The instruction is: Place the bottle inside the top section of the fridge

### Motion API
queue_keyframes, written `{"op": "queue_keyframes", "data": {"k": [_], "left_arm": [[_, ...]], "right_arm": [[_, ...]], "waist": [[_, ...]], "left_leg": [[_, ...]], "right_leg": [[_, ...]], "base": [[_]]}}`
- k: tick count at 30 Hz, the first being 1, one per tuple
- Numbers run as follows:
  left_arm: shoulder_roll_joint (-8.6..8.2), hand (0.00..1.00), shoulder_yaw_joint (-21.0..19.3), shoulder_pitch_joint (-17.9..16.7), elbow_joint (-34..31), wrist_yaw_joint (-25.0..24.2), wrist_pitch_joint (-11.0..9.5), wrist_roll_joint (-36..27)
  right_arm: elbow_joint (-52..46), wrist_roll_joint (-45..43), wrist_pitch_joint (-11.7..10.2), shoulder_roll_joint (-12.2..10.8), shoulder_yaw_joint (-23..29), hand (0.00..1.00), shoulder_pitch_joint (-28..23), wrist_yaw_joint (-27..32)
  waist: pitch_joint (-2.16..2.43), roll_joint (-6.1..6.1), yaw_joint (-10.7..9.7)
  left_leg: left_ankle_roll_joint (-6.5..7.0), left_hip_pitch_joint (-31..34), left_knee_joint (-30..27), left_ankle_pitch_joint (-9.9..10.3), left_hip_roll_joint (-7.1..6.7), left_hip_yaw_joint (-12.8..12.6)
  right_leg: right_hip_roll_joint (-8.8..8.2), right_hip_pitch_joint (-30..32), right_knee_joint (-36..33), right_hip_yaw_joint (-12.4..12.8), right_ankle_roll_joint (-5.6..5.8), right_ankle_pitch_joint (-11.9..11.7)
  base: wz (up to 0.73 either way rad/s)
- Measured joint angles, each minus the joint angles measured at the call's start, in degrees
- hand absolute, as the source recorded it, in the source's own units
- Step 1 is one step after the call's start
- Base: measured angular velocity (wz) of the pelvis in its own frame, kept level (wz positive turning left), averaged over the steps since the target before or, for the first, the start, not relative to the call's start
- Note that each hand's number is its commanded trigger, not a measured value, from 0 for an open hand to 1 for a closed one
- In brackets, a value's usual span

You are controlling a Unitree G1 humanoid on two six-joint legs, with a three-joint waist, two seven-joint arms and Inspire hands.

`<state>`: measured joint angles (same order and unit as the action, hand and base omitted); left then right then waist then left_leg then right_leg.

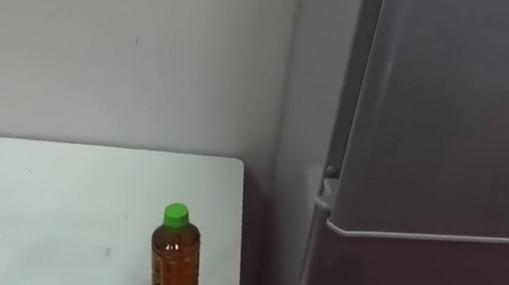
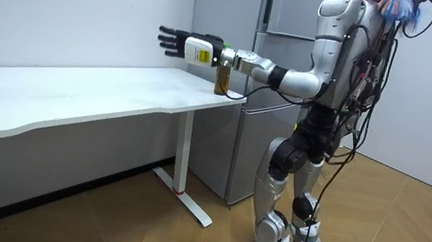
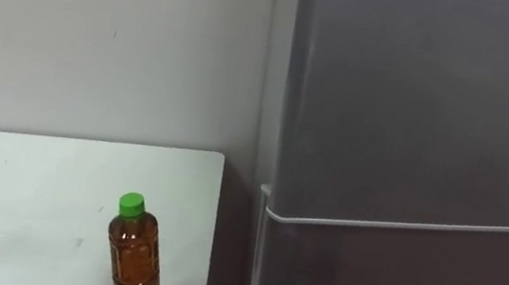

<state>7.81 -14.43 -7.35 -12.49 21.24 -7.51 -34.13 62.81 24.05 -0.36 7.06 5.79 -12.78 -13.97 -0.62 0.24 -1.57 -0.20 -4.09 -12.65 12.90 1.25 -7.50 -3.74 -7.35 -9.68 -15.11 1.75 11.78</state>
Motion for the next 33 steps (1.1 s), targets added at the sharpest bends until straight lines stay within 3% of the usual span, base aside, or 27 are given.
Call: {"op": "queue_keyframes", "data": {"k": [3,6,9,12,16,17,18,24,33], "left_arm": [[0.04,0.00,1.64,3.85,0.01,-2.83,0.09,-0.02],[-0.02,0.00,4.22,5.56,-0.33,-5.70,0.56,0.01],[-0.08,0.00,6.41,7.88,-0.62,-7.62,1.82,1.21],[-0.17,0.00,8.10,10.54,-1.06,-9.99,2.60,1.69],[-0.16,0.00,10.12,11.87,-4.46,-13.05,3.72,1.85],[-0.18,0.00,10.76,12.49,-4.51,-13.17,3.79,1.85],[-0.20,0.00,11.82,13.42,-4.53,-13.43,3.98,1.87],[-0.59,0.00,15.44,15.38,-4.81,-17.50,5.82,1.14],[-0.56,0.00,18.19,17.34,-4.73,-24.05,7.66,1.13]], "right_arm": [[0.01,-1.16,0.05,-0.13,-0.16,0.00,0.89,-0.09],[0.02,-1.19,0.05,-0.25,-0.19,0.00,1.49,-0.86],[1.64,-2.08,0.06,-0.20,0.00,0.00,2.87,-1.24],[2.44,-1.96,0.07,-0.13,-0.01,0.00,3.72,-1.26],[2.53,-1.84,0.06,-0.17,-0.11,0.00,3.83,-1.25],[2.63,-1.75,0.06,-0.18,-0.10,0.00,3.89,-1.24],[3.19,-1.69,0.08,-0.18,-0.14,0.00,4.04,-1.24],[3.99,-0.54,0.33,-0.24,-0.85,0.00,5.21,-1.19],[6.34,-0.61,0.43,0.11,-2.31,0.00,7.15,-1.17]], "waist": [[-0.05,-0.10,-0.61],[0.14,-0.08,-1.76],[-0.20,0.65,-3.21],[-0.07,1.35,-4.39],[0.16,1.60,-6.18],[0.15,1.59,-6.21],[-0.16,1.11,-6.25],[0.29,1.77,-7.55],[0.26,1.77,-8.51]], "left_leg": [[0.02,0.46,-0.19,0.01,-0.04,-0.02],[0.02,0.42,-0.22,0.02,-0.09,0.02],[0.02,0.60,-0.30,0.01,-0.06,0.05],[0.02,0.46,-0.08,0.01,-0.03,-0.16],[0.01,0.08,-0.09,-0.01,-0.04,-0.41],[0.01,-0.09,-0.04,-0.01,-0.04,-0.44],[0.01,-0.39,0.04,-0.01,-0.04,-0.55],[0.01,-0.12,-0.15,-0.01,0.05,-1.37],[0.08,-0.53,-0.07,-0.07,0.10,-1.76]], "right_leg": [[-0.07,0.38,-0.04,-0.21,0.01,-0.01],[-0.10,0.27,-0.02,-0.38,0.02,-0.01],[-0.03,0.43,-0.01,0.02,0.01,-0.01],[0.00,0.43,0.03,0.16,0.00,-0.01],[0.00,0.28,-0.05,0.74,-0.01,-0.02],[0.00,0.15,-0.03,0.78,-0.01,-0.02],[0.00,-0.10,-0.03,0.86,0.00,-0.02],[-0.02,0.26,-0.01,1.12,0.00,-0.03],[0.03,0.04,-0.03,1.51,-0.04,-0.07]], "base": [[0.01],[0.03],[-0.01],[-0.04],[-0.06],[-0.03],[-0.07],[-0.04],[-0.02]]}}
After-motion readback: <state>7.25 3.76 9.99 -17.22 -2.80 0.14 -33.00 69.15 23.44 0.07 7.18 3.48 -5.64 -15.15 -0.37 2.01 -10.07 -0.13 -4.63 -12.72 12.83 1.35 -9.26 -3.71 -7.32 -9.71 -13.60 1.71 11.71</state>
